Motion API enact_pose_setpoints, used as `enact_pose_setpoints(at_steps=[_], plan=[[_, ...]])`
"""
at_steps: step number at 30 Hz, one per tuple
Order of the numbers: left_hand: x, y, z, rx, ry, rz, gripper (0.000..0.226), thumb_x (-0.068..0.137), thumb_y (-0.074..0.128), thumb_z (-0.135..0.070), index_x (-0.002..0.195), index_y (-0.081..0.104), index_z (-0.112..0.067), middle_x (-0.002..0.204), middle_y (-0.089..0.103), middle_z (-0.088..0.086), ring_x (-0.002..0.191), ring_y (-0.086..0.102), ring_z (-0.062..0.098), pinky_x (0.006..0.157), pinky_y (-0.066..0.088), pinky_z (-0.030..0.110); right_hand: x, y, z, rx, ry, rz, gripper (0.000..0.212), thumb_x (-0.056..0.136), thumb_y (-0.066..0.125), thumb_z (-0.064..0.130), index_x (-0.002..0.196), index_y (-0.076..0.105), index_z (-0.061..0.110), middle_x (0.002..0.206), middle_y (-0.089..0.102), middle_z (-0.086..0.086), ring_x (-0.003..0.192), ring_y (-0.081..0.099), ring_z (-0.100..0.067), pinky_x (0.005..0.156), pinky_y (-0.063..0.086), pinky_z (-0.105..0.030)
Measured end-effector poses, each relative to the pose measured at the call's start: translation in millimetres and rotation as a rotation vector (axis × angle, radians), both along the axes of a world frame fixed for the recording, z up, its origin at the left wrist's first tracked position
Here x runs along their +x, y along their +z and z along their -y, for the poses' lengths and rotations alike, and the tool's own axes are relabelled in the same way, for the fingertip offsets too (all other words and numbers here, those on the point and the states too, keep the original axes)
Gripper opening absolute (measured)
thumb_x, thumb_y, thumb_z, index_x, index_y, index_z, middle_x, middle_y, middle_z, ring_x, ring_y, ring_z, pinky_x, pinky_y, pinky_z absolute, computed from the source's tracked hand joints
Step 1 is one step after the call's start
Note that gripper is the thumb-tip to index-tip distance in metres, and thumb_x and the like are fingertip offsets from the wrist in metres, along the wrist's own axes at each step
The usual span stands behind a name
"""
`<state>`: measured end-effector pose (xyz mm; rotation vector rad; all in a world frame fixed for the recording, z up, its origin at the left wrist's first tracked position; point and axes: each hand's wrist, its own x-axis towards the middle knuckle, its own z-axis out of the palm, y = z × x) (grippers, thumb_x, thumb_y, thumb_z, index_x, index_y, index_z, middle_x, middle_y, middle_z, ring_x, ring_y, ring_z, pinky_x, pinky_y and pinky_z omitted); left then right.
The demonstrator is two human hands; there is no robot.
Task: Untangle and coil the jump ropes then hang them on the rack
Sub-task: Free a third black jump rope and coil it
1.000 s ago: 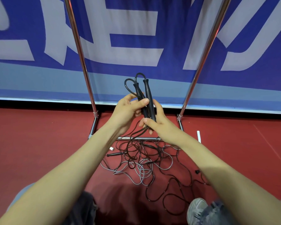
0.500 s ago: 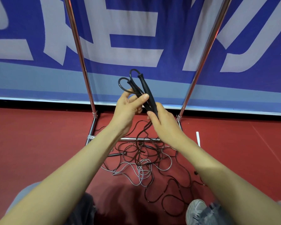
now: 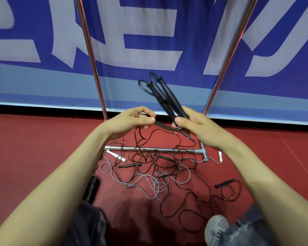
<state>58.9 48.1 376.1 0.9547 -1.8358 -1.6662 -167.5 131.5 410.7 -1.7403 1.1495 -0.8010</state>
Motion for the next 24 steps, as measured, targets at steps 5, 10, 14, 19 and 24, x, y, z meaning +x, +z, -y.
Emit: enact_pose_setpoints(at_steps=[5,10,14,19,24], plan=[[12.0,0.5,0.3,0.049,-0.122,0.056,0.020,0.081,0.067,-0.003,0.100,0.059,-0.002,0.076,0.068,-0.001,0.066,0.060,0.008,0.066,0.048,0.017,7.0,-8.9,-18.5,0.056,0.346,-0.337,0.044,0.102,0.043,0.031,0.143,0.030,0.038,0.095,0.063,0.001,0.085,0.057,-0.020,0.086,0.049,-0.043],[-2.6,3.8,-4.1,0.032,-0.214,0.265,0.036,0.074,0.078,-0.018,0.105,0.060,-0.013,0.068,0.071,0.004,0.064,0.058,0.016,0.067,0.044,0.023,15.1,-28.1,-27.6,0.172,0.364,-0.802,0.028,0.100,0.043,0.038,0.119,0.033,0.021,0.083,0.057,-0.002,0.075,0.052,-0.025,0.073,0.043,-0.040],[-31.8,12.1,-22.5,-0.372,-0.079,0.370,0.040,0.079,0.078,-0.022,0.113,0.058,-0.017,0.072,0.072,0.001,0.058,0.055,0.006,0.057,0.039,0.016,10.6,-37.8,-11.3,0.140,0.215,-0.975,0.023,0.102,0.040,0.032,0.105,0.027,0.013,0.079,0.048,-0.003,0.068,0.045,-0.023,0.063,0.032,-0.035],[-60.5,-8.3,-46.2,-0.591,-0.005,0.290,0.034,0.091,0.064,-0.015,0.119,0.044,-0.014,0.083,0.068,-0.003,0.058,0.055,0.002,0.059,0.043,0.017,-3.5,-47.1,11.4,0.112,-0.038,-0.964,0.029,0.102,0.037,0.028,0.119,0.035,0.004,0.105,0.060,-0.020,0.086,0.057,-0.035,0.072,0.044,-0.041],[-68.3,-12.0,-46.3,-0.192,0.235,-0.015,0.015,0.099,0.052,-0.019,0.105,0.039,-0.014,0.088,0.071,0.013,0.042,0.042,0.016,0.045,0.037,0.025,-18.8,-30.5,21.4,0.050,-0.208,-0.739,0.044,0.102,0.040,0.031,0.138,0.028,0.010,0.091,0.059,-0.010,0.078,0.057,-0.028,0.068,0.043,-0.038]])
